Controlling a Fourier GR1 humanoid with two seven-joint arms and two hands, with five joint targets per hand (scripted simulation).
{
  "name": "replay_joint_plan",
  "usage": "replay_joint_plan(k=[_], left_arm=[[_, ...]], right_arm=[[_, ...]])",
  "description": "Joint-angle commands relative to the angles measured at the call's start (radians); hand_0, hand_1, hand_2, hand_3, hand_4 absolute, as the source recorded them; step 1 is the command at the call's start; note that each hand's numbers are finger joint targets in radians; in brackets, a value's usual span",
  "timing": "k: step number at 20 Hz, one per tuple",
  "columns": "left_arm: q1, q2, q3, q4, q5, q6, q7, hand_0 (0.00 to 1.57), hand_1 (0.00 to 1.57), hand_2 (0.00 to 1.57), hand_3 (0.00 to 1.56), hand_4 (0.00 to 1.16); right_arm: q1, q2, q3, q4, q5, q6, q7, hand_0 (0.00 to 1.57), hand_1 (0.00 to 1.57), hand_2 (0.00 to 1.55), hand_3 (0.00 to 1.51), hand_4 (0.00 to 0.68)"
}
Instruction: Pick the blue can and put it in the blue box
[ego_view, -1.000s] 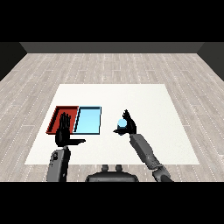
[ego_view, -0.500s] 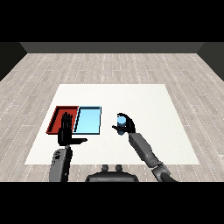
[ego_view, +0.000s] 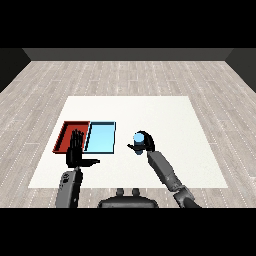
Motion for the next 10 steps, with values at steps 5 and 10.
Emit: replay_joint_plan(k=[5,10], left_arm=[[0.013,0.002,-0.033,0.05,-0.068,-0.002,-0.05,0.0,0.0,0.0,0.0,0.0],[0.019,-0.034,-0.198,0.065,-0.077,0.098,-0.004,0.0,0.0,0.0,0.0,0.0]], right_arm=[[0.003,0.005,0.017,-0.035,0.04,0.013,-0.069,1.49,1.49,1.45,1.41,0.653],[-0.014,-0.001,0.018,-0.204,0.07,-0.043,0.043,1.5,1.5,1.46,1.41,0.648]])
